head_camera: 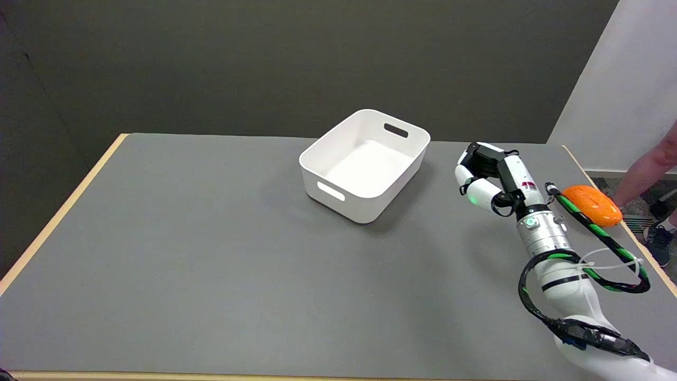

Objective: Pick up mango.

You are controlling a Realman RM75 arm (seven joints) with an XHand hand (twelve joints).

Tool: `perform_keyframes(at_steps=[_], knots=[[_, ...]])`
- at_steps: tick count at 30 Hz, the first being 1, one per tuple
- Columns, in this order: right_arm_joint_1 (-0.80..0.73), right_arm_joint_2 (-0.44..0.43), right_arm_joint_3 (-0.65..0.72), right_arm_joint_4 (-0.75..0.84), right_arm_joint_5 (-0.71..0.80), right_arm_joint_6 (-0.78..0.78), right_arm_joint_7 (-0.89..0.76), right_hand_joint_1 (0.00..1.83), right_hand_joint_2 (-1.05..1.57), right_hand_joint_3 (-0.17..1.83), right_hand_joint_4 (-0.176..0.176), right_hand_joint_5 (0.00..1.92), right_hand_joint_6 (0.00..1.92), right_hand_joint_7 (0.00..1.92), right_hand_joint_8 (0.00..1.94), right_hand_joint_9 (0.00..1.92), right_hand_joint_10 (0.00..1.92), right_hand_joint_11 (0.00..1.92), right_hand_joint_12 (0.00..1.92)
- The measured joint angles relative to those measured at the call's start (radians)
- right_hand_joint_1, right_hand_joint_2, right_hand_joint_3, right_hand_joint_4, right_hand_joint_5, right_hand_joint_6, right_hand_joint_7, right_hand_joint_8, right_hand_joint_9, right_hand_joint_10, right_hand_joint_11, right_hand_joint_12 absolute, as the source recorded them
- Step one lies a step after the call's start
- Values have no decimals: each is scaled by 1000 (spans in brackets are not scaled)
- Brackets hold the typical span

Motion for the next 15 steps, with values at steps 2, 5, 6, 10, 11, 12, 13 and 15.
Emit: perform_keyframes(at_steps=[2, 5, 6, 10, 11, 12, 13, 15], knots=[[11, 7, -9, 17, -3, 1, 13, 887, 1161, 343, 49, 629, 1582, 848, 1115, 783, 1326, 246, 1921], [25, 13, -18, 36, -6, 4, 27, 887, 1161, 342, 48, 629, 1582, 848, 1115, 783, 1326, 246, 1921], [28, 14, -19, 39, -7, 4, 30, 887, 1161, 342, 48, 629, 1582, 848, 1115, 783, 1327, 246, 1921], [43, 18, -25, 54, -7, 5, 42, 886, 1161, 342, 49, 628, 1583, 848, 1113, 782, 1328, 240, 1921], [48, 19, -26, 57, -5, 5, 45, 886, 1161, 343, 50, 628, 1583, 848, 1112, 781, 1329, 237, 1921], [51, 19, -26, 59, -3, 5, 46, 885, 1161, 343, 51, 628, 1583, 848, 1112, 781, 1329, 235, 1921], [55, 18, -27, 62, -1, 5, 48, 885, 1161, 343, 50, 628, 1584, 848, 1112, 781, 1329, 234, 1921], [65, 15, -28, 66, 3, 5, 51, 886, 1162, 342, 49, 626, 1585, 848, 1111, 779, 1331, 224, 1921]])
